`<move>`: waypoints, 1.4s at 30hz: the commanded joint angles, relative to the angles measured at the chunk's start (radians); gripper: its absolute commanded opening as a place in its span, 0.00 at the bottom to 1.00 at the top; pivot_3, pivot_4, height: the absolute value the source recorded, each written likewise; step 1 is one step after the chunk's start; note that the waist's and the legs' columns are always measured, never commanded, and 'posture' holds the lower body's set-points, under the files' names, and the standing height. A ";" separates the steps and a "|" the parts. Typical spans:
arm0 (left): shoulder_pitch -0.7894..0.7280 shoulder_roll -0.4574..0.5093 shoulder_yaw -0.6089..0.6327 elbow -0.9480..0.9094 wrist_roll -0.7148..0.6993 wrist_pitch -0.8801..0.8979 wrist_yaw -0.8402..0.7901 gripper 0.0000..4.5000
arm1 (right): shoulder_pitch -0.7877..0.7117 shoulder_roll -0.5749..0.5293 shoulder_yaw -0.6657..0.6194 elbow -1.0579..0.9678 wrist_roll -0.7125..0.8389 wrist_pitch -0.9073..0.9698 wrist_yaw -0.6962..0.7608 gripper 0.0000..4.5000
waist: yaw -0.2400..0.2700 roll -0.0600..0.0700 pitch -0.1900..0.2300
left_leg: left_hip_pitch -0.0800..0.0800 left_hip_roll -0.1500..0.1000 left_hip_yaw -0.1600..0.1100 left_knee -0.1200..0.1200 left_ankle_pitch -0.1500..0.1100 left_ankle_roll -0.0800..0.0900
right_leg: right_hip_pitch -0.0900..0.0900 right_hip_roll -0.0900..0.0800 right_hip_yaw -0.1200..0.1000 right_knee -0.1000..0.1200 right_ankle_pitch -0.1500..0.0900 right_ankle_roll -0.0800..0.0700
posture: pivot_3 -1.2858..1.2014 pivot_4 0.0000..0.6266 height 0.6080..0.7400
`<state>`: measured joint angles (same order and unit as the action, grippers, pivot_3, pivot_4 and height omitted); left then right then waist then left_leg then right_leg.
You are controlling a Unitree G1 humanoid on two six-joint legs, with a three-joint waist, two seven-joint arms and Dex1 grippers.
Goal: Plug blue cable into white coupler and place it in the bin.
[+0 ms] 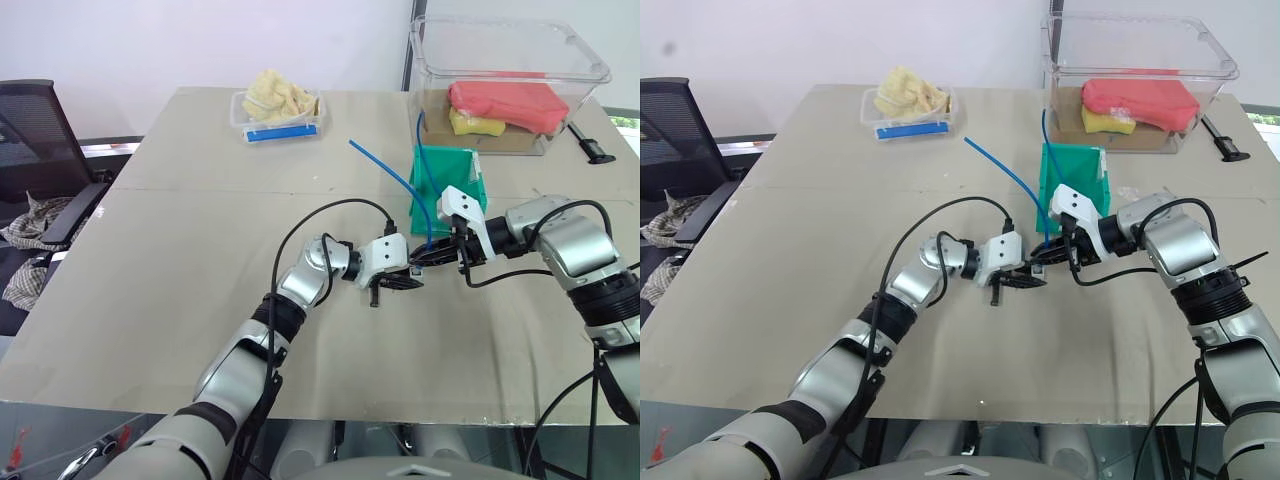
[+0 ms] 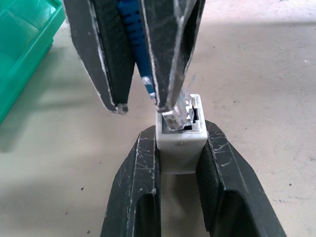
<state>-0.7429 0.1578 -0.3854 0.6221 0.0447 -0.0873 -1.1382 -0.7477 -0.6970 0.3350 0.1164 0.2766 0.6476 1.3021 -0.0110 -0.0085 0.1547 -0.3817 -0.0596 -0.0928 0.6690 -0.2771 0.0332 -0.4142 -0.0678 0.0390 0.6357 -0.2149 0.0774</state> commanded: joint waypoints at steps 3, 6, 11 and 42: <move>-0.001 -0.008 -0.008 -0.030 -0.006 -0.012 -0.015 0.09 | 0.002 0.000 -0.008 0.007 -0.014 -0.006 -0.002 0.00 | 0.000 0.000 0.000 | 0.000 0.000 0.000 0.000 0.000 0.000 | 0.000 0.000 0.000 0.000 0.000 0.000 | 0.52 0.24 1.00; -0.002 -0.009 -0.008 -0.029 -0.006 -0.016 -0.015 0.09 | -0.004 0.002 -0.013 0.015 -0.014 -0.012 -0.004 0.00 | 0.000 0.000 0.000 | 0.000 0.000 0.000 0.000 0.000 -0.001 | 0.000 0.000 0.000 0.000 0.000 0.000 | 0.52 0.24 1.00; -0.004 -0.011 -0.009 -0.028 -0.006 -0.017 -0.013 0.09 | -0.002 -0.002 -0.017 0.010 -0.011 -0.019 -0.002 0.00 | 0.000 0.000 0.000 | 0.000 0.000 0.000 0.000 0.000 -0.001 | 0.000 0.000 0.000 0.000 0.000 0.000 | 0.52 0.24 1.00; -0.001 -0.014 -0.005 -0.022 -0.004 -0.020 -0.021 0.09 | 0.045 -0.004 -0.061 -0.037 0.016 -0.010 0.000 0.00 | 0.001 0.000 0.001 | -0.003 -0.001 0.000 0.000 0.002 -0.003 | -0.004 -0.001 0.000 0.000 0.000 0.000 | 0.52 0.24 1.00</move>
<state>-0.7429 0.1473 -0.3867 0.6221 0.0457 -0.0969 -1.1531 -0.7161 -0.6839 0.2745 0.1105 0.2915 0.6287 1.2835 -0.0099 -0.0083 0.1554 -0.3850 -0.0608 -0.0930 0.6688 -0.2754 0.0304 -0.4178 -0.0692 0.0385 0.6357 -0.2149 0.0774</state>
